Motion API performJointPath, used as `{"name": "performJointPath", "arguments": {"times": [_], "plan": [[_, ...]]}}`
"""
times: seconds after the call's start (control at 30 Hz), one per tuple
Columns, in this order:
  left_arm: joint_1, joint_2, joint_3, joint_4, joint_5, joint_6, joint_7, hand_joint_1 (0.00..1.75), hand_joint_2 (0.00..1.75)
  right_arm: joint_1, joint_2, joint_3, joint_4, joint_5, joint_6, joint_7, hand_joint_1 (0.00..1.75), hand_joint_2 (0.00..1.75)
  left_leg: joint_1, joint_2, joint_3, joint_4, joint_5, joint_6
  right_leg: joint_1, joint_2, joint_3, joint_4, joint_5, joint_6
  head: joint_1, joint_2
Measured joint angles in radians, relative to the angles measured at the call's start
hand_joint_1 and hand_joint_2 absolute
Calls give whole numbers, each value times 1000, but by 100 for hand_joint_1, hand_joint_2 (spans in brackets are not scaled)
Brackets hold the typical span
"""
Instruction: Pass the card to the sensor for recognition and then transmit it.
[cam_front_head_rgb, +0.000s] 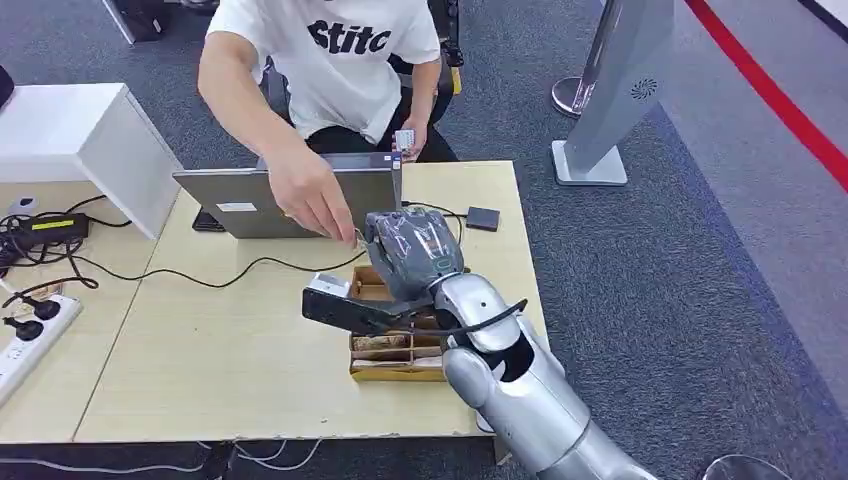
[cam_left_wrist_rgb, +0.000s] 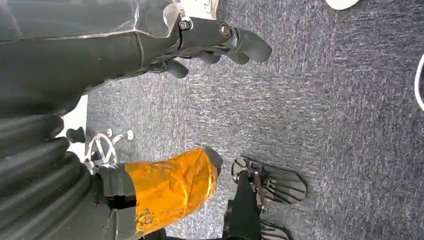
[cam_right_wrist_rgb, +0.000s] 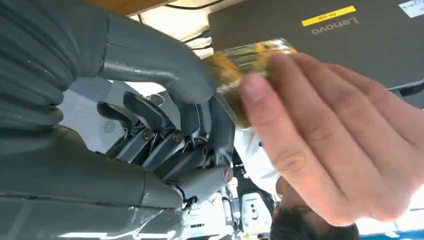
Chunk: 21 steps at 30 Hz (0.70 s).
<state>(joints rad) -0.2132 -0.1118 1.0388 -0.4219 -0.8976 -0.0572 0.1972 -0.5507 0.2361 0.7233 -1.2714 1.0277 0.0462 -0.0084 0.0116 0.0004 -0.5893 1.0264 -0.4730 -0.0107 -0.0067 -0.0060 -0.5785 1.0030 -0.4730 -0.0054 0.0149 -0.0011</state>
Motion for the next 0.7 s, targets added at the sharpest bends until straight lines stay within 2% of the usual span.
{"name": "performJointPath", "arguments": {"times": [0.07,0.1,0.13,0.17,0.2,0.23,0.43,0.53,0.63,0.7], "plan": [[0,0,0,0,0,3,0,0,175,6,0,0,2,-15,-12,7,0,175,0,0,0,0,0,0,0,0,-1,0,0,0,0,0],[0,0,0,0,5,5,0,0,175,25,3,-8,-5,-46,-57,23,0,175,0,0,1,0,0,0,0,0,-1,0,0,0,0,0],[2,1,0,0,13,6,-2,0,175,61,5,-35,-25,-109,-147,20,0,175,1,0,1,0,0,0,0,0,-1,0,-1,0,0,0],[8,3,0,0,19,6,-8,0,175,102,3,-70,-53,-173,-204,1,0,175,1,-2,0,0,-1,0,0,-2,-1,-1,-1,0,0,0],[20,6,0,0,25,5,-20,0,175,154,-2,-140,-104,-252,-239,-38,0,175,1,-3,0,0,-1,0,0,-3,0,-1,-1,1,0,0],[33,11,0,0,28,3,-29,0,175,197,-2,-231,-156,-287,-238,-72,0,175,1,-3,0,0,-1,1,0,-3,0,-1,-2,1,0,0],[77,43,7,0,38,-11,-48,0,175,369,22,-715,-319,-407,-197,-188,0,175,0,-4,-1,0,-3,2,0,-3,0,-2,-2,3,0,0],[94,52,13,1,48,-13,-60,0,175,417,17,-948,-297,-517,-195,-254,0,175,0,-5,0,0,-3,2,0,-5,1,-2,-3,3,0,0],[109,60,31,1,52,-14,-71,0,175,457,-30,-1211,-182,-589,-194,-338,0,175,0,-5,0,0,-4,4,0,-6,2,-2,-3,4,-1,0],[114,62,40,1,52,-14,-72,0,175,477,-64,-1342,-71,-596,-193,-404,0,175,-1,-6,0,1,-5,5,0,-7,2,-2,-4,4,0,0]]}}
